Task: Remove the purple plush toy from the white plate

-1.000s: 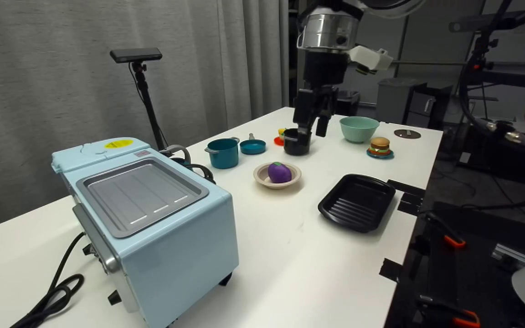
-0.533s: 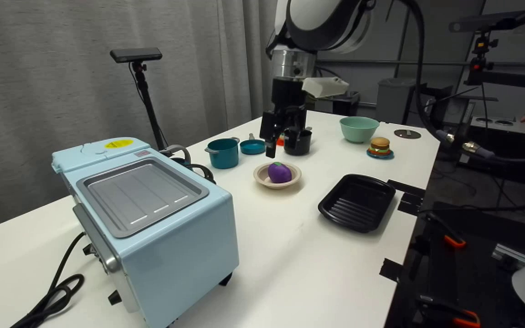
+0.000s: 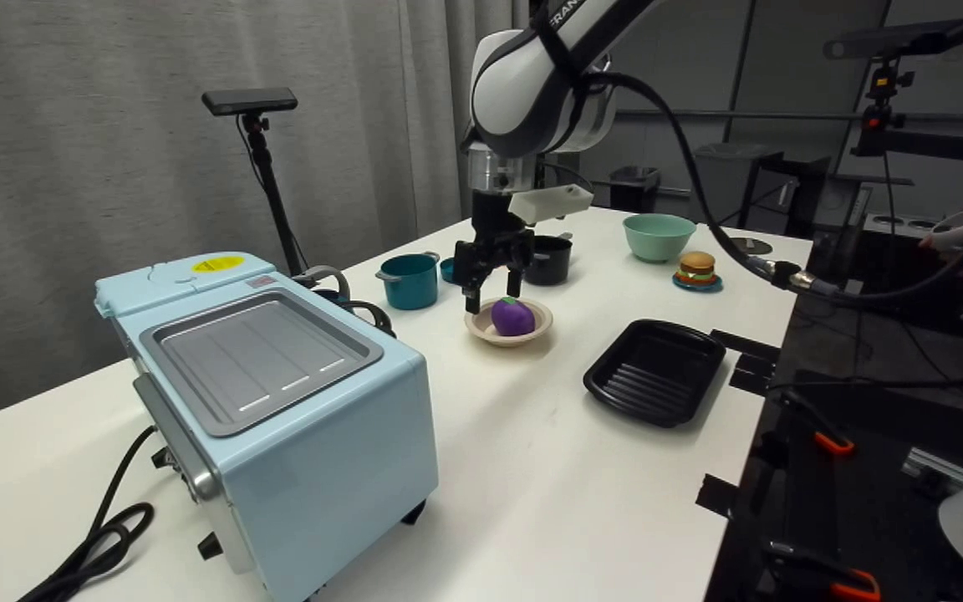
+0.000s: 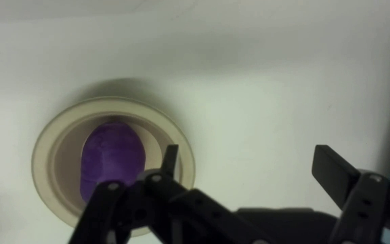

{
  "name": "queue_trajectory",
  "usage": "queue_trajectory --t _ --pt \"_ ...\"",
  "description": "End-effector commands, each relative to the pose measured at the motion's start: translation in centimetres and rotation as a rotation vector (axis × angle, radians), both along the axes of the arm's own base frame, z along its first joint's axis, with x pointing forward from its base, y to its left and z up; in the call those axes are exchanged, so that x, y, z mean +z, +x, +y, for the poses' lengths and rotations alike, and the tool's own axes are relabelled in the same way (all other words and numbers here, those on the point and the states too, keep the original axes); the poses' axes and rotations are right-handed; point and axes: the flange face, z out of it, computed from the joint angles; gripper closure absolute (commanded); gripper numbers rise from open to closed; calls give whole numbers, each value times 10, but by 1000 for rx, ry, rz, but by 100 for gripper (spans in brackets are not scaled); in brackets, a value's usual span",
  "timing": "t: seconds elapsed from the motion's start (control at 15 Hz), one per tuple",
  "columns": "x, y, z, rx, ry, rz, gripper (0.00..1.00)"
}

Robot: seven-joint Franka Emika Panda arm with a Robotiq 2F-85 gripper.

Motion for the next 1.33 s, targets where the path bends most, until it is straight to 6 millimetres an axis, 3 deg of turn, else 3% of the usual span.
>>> queue_trajectory --t 0.0,0.53,0.8,1.27 --pt "-24 27 -20 -55 -26 23 0" --pt "-78 38 -65 -162 -120 105 0" --pt "-87 42 -83 -206 -154 128 0" --pt "-94 47 -91 -266 -160 152 0"
